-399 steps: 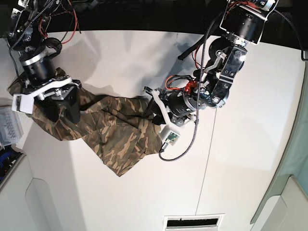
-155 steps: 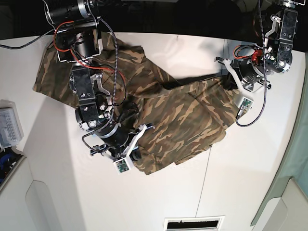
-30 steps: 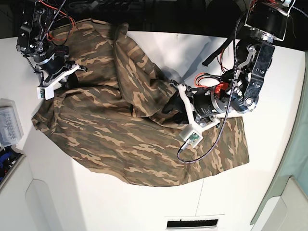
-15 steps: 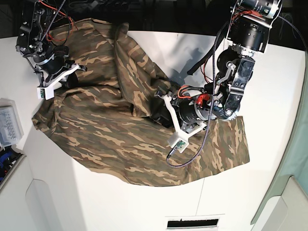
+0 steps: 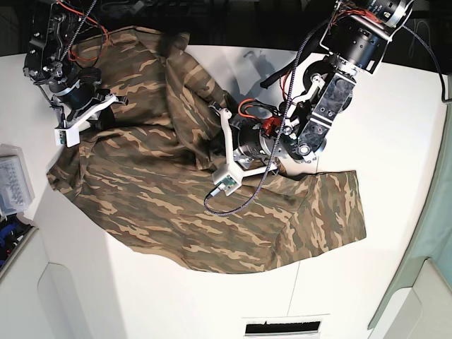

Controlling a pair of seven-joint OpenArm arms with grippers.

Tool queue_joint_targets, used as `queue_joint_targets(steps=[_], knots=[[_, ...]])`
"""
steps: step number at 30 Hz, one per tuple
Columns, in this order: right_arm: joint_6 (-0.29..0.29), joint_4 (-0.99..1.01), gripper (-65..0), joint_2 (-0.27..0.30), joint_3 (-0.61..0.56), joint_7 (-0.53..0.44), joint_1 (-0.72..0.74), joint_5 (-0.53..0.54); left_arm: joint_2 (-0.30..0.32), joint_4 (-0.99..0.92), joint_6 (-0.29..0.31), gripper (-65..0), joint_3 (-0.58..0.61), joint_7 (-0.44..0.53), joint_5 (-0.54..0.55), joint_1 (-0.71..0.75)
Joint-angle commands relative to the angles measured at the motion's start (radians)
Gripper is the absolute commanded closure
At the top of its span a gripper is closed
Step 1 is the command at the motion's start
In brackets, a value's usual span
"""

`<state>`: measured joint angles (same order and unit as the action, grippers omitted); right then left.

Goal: Layout the t-shirt on the table in an organized manner, then fold the t-shirt properly
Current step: 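Grasp the shirt edge with the left gripper and drag it outward, then pull the shirt corner with the right gripper away from the left gripper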

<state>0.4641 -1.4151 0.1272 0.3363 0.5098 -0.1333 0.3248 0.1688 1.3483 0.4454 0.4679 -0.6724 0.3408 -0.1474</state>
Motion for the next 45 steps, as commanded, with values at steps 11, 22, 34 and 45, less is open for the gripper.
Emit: queue_joint_targets(steps=[11, 22, 34, 45], knots=[[0.005, -0.014, 0.0, 0.008, 0.002, -0.024, 0.011, -0.019, 0.065, 0.275, -0.004, 0.0, -0.003, -0.081, 0.043, -0.010], [0.003, -0.006, 0.0, 0.008, 0.002, -0.073, 0.025, -0.084, 0.394, 0.610, 0.016, 0.0, -0.003, -0.080, 0.067, 0.187], [-0.041, -0.004, 0.0, 0.008, 0.002, -0.081, 0.028, -0.084, 0.629, 0.747, 0.015, 0.0, -0.003, -0.141, 0.109, 0.465], [-0.041, -0.087, -23.0, 0.008, 0.061, -0.002, 0.039, 0.052, 0.629, 0.747, -0.127, -20.1, -0.086, -0.117, 0.100, 0.491]])
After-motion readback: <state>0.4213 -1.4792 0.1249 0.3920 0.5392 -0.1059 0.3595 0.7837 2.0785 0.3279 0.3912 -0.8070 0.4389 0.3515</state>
